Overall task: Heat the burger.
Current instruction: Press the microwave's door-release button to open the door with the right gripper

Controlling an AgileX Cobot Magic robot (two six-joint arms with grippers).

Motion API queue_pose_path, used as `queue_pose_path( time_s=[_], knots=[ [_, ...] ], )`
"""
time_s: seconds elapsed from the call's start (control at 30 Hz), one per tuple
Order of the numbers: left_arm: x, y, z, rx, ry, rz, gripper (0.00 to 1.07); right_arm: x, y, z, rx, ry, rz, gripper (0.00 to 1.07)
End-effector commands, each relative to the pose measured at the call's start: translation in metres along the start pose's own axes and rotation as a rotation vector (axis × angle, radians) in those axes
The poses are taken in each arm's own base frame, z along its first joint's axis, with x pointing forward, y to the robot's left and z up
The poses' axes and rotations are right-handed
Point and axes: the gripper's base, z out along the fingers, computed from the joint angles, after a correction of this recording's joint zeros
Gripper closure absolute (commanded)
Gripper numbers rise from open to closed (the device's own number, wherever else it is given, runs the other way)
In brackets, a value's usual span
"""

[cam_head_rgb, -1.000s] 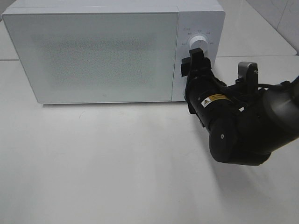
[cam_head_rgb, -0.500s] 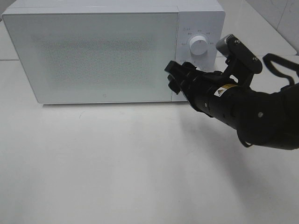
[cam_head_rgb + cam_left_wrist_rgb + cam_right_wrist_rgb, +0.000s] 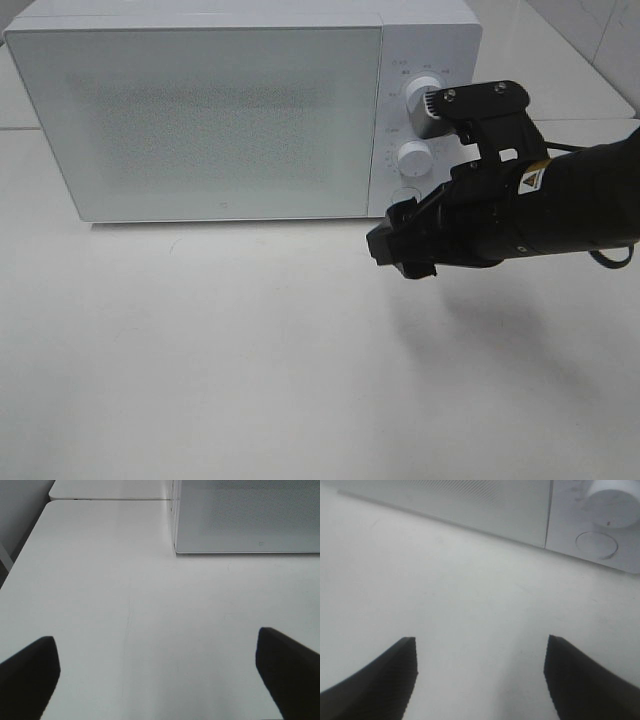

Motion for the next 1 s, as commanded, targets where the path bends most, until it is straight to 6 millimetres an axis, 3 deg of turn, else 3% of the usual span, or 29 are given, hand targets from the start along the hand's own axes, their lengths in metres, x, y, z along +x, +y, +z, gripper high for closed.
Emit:
queue_pose_path(
  time_s=[0.03, 0.4, 0.57, 1.0],
  knots=[
    [0.003, 0.000, -0.003, -0.001, -0.020, -0.005, 0.07, -0.003, 0.004, -0.022, -0.033, 0.124, -0.184, 0.35],
    [0.003, 0.000, -0.003, -0.001, -0.020, -0.005, 0.07, 0.002, 0.008, -0.064, -0.069, 0.263, -0.238, 0.35],
    [0.003, 0.000, -0.003, -0.001, -0.020, -0.005, 0.07, 0.013, 0.009, -0.099, -0.097, 0.359, -0.243, 0.35],
    [0.003, 0.000, -0.003, -0.001, -0.020, -0.005, 0.07, 0.028, 0.010, -0.157, -0.117, 0.356, -0.203, 0.35]
  ],
)
